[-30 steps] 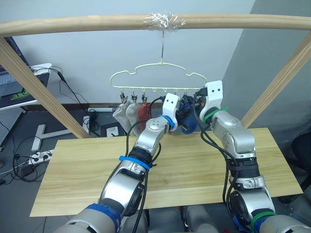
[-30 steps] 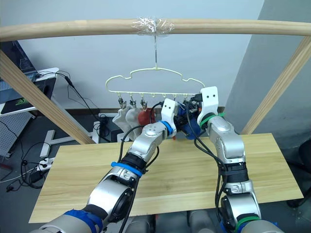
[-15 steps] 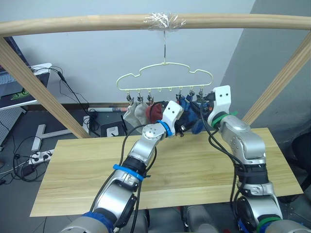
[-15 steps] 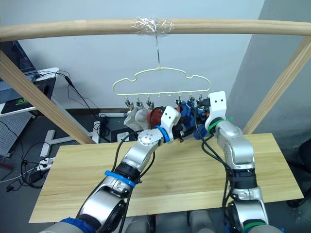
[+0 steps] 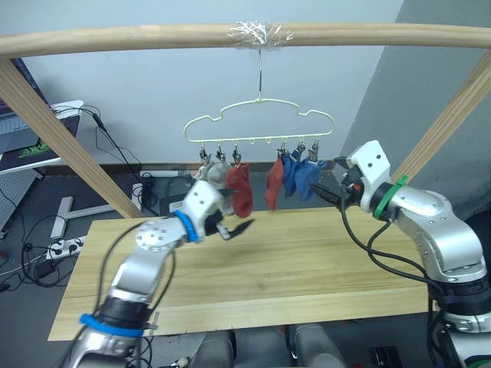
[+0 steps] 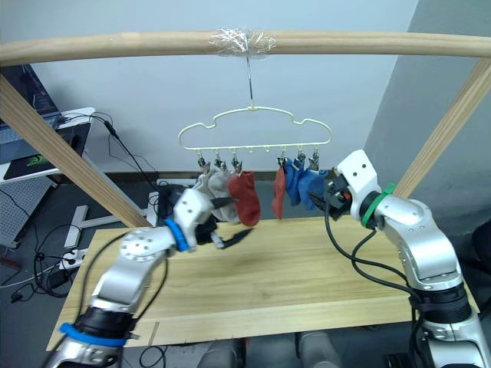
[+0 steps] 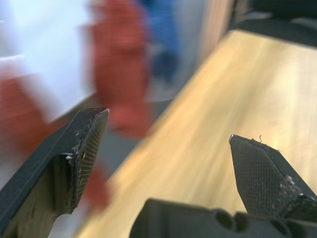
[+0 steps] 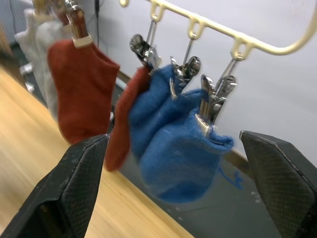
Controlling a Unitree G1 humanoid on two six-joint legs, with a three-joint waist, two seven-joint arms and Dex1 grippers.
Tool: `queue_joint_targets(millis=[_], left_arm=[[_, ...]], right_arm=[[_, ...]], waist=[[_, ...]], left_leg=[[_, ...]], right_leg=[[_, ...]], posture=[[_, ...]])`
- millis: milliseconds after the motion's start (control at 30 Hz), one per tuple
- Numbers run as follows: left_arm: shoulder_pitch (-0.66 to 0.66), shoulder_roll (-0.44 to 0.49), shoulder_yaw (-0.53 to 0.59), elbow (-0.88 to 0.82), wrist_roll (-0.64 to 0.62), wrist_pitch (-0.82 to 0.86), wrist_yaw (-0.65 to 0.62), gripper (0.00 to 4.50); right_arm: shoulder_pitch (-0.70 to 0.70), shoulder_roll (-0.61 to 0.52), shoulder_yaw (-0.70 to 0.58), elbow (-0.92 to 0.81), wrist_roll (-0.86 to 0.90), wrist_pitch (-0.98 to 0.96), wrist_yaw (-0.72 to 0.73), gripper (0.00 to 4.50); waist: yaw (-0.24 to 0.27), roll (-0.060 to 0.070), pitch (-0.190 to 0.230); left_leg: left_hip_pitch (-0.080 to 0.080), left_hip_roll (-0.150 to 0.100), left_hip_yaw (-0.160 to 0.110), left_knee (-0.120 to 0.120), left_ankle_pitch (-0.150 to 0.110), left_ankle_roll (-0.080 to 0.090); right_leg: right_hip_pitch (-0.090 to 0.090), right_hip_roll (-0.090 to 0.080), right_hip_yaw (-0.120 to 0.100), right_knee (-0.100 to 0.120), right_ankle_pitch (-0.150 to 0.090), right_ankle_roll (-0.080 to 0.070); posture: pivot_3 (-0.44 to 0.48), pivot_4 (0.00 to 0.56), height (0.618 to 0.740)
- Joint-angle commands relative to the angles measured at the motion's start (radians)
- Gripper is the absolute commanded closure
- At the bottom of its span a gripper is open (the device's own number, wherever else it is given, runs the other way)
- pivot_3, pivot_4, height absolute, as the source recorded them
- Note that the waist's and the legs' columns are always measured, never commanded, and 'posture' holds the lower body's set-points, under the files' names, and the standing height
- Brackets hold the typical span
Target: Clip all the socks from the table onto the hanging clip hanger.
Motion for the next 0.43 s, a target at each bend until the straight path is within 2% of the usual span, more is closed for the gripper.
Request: queue_joint_targets(millis=[33, 167, 433], left_arm=[[0.078, 0.066, 0.091, -0.116, -0.042, 0.091, 0.003, 0.04], [0.151, 0.127, 0.167, -0.129, -0.056, 0.116, 0.008, 0.04], [0.156, 0.151, 0.214, -0.086, -0.087, 0.091, 0.009, 0.04]], right_arm=[[0.002, -0.071, -0.075, -0.002, 0.046, -0.070, 0.107, 0.03], [-0.007, -0.137, -0.119, 0.051, 0.066, -0.118, 0.177, 0.03], [-0.004, -0.181, -0.112, 0.125, 0.041, -0.205, 0.240, 0.03]], waist=[[0.004, 0.000, 0.000], [0.009, 0.000, 0.000], [0.038, -0.001, 0.000]], left_leg=[[0.000, 0.000, 0.000, 0.000, 0.000, 0.000], [0.000, 0.000, 0.000, 0.000, 0.000, 0.000], [0.000, 0.000, 0.001, 0.000, 0.000, 0.000]], right_leg=[[0.000, 0.000, 0.000, 0.000, 0.000, 0.000], [0.000, -0.001, 0.000, -0.001, 0.000, 0.000], [0.000, 0.000, 0.000, 0.000, 0.000, 0.000]], posture=[[-0.016, 0.157, 0.737], [0.009, 0.146, 0.737], [0.039, 0.131, 0.737]])
